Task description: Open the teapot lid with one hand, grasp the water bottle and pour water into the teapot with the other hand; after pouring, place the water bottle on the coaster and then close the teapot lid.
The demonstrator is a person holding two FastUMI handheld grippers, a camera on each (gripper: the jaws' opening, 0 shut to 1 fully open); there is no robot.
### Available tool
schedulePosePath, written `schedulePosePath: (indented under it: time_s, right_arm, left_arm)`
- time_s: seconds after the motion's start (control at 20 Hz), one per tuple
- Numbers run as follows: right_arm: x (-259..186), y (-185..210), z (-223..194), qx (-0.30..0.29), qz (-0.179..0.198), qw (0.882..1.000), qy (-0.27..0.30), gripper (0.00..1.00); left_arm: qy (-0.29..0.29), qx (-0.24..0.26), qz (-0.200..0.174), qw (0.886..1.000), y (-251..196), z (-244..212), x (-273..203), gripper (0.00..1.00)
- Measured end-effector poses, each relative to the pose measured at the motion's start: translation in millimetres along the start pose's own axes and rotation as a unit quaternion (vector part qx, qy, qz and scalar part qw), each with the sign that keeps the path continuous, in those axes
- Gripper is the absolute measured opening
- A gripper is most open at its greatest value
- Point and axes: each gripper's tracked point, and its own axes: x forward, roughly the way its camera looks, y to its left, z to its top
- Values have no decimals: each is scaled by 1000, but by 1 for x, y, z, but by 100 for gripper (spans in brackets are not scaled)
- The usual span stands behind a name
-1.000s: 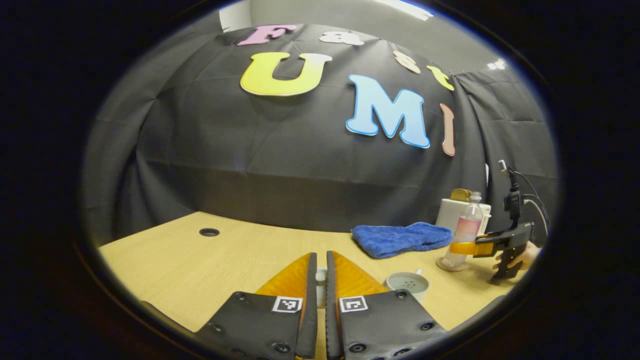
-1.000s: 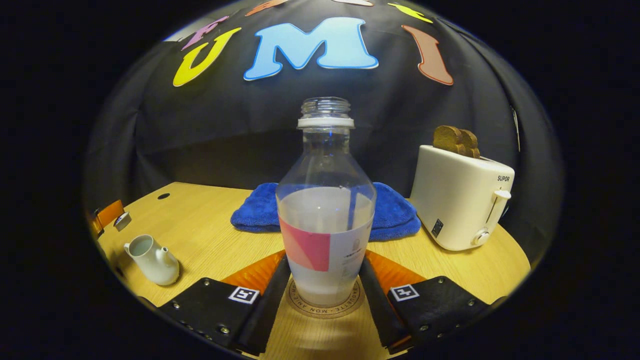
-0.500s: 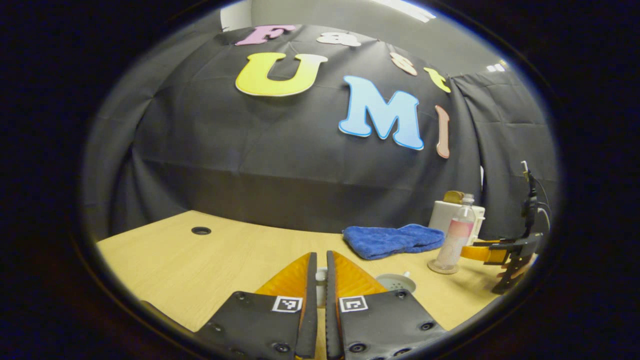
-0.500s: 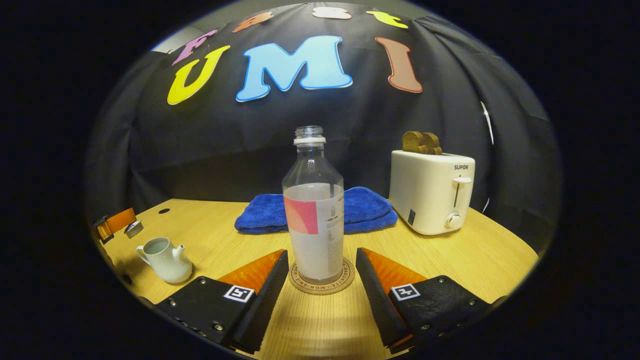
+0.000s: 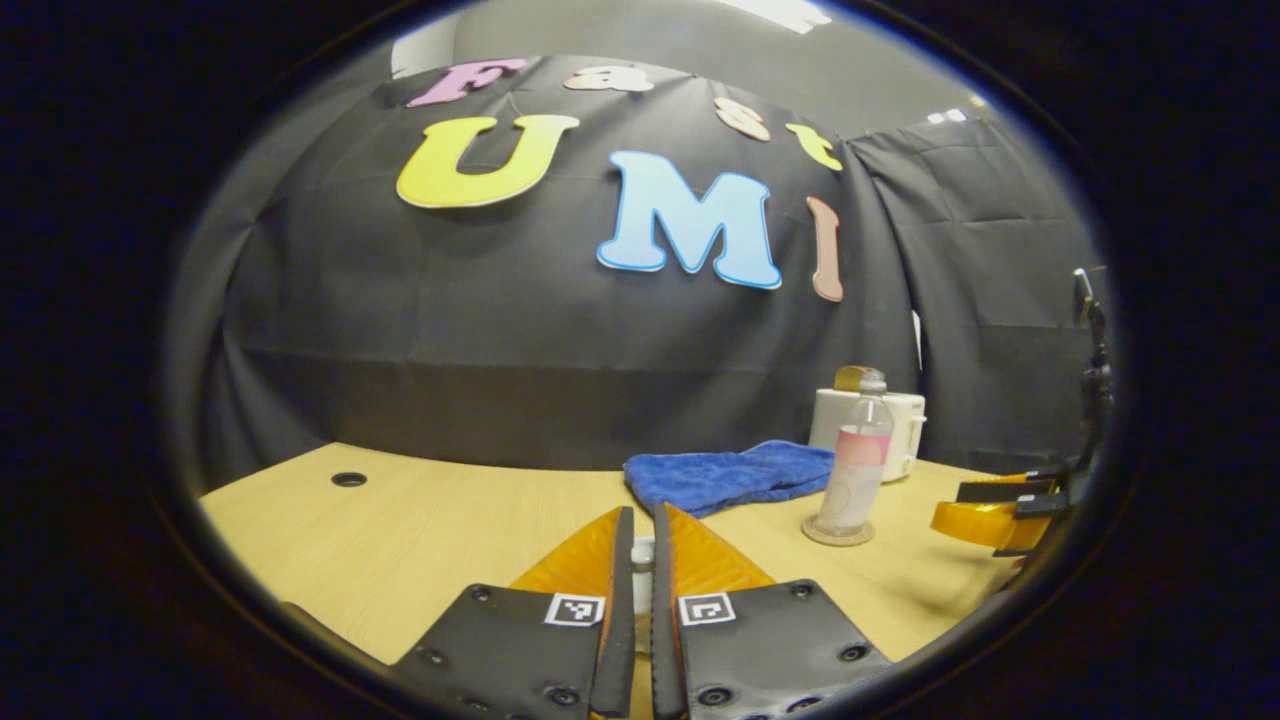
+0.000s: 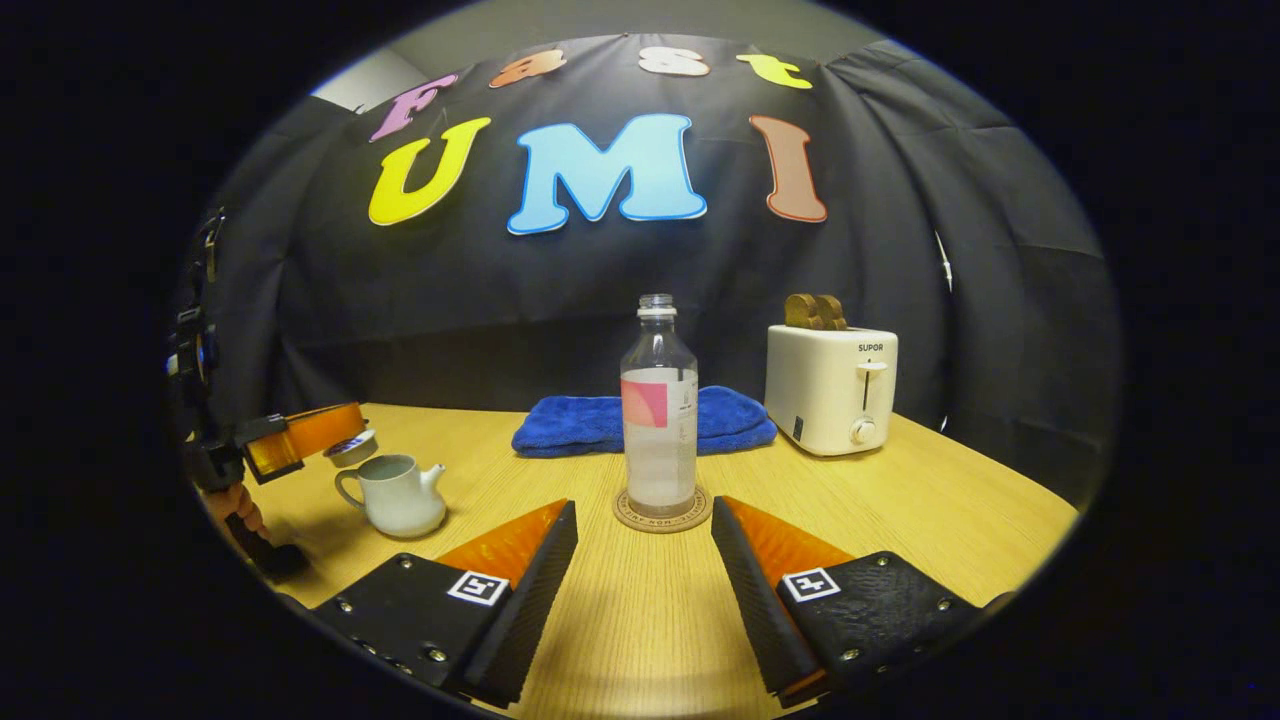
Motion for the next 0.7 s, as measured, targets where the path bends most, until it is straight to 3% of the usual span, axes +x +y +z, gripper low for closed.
schedulePosePath:
  time_s: [0.25, 0.7]
  right_arm:
    - [-36, 13, 11, -11, 11, 998, -56, 84]
    - [-38, 18, 8, -10, 20, 998, -59, 84]
  left_arm:
    - [13, 42, -2, 999, -14, -9, 11, 14]
    - [25, 74, 8, 997, -23, -13, 21, 13]
